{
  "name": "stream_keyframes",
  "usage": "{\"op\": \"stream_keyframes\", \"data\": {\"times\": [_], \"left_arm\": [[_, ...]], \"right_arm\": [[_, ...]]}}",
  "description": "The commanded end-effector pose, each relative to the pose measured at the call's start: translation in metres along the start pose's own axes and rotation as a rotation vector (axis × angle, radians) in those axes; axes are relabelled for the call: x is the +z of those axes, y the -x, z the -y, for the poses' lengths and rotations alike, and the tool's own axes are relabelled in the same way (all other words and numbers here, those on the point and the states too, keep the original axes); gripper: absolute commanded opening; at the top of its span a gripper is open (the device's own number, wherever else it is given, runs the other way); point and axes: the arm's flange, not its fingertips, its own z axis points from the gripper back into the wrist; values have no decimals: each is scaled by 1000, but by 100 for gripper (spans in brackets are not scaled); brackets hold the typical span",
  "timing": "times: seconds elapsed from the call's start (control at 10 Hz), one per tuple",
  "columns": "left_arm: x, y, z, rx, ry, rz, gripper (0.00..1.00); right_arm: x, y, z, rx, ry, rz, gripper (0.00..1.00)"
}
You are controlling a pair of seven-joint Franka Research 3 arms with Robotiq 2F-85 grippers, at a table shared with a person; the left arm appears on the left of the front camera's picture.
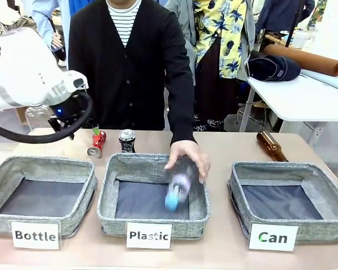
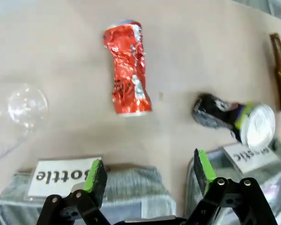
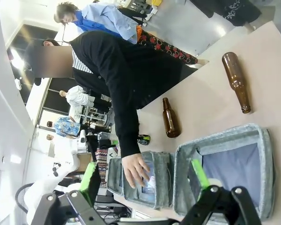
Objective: Sort the can waste into the basket.
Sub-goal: Pick up the can waste from the table and place it in the right Fabric basket.
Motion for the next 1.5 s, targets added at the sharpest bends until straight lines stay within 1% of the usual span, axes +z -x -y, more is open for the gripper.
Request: {"op": "stream_keyframes", "data": {"times": [0.0,0.1,0.3,0.4,0.5,0.8,1.0,1.1,1.2,1.3,1.4], "left_arm": [[-25,-15,18,66,-52,12,96],[-46,-19,20,82,-84,17,96],[-88,-32,23,59,-145,7,96],[-108,-37,20,69,-169,12,96],[-119,-38,17,81,-215,39,96],[-121,-39,11,82,-246,76,96],[-123,-39,13,49,-204,149,96],[-124,-38,14,33,-196,135,38],[-123,-35,15,23,-202,141,39],[-120,-35,14,26,-206,156,0],[-117,-36,12,24,-206,153,33]], "right_arm": [[-1,-3,1,29,-20,9,100],[-1,-3,1,29,-20,9,100],[-1,-3,1,29,-20,9,100],[-1,-3,1,29,-20,9,100],[-1,-3,1,29,-20,9,100],[-1,-3,1,29,-20,9,100],[-1,-3,1,29,-20,9,100],[-1,-3,1,29,-20,9,100],[-1,-3,1,29,-20,9,100],[-1,-3,1,29,-20,9,100],[-1,-3,1,29,-20,9,100]]}}
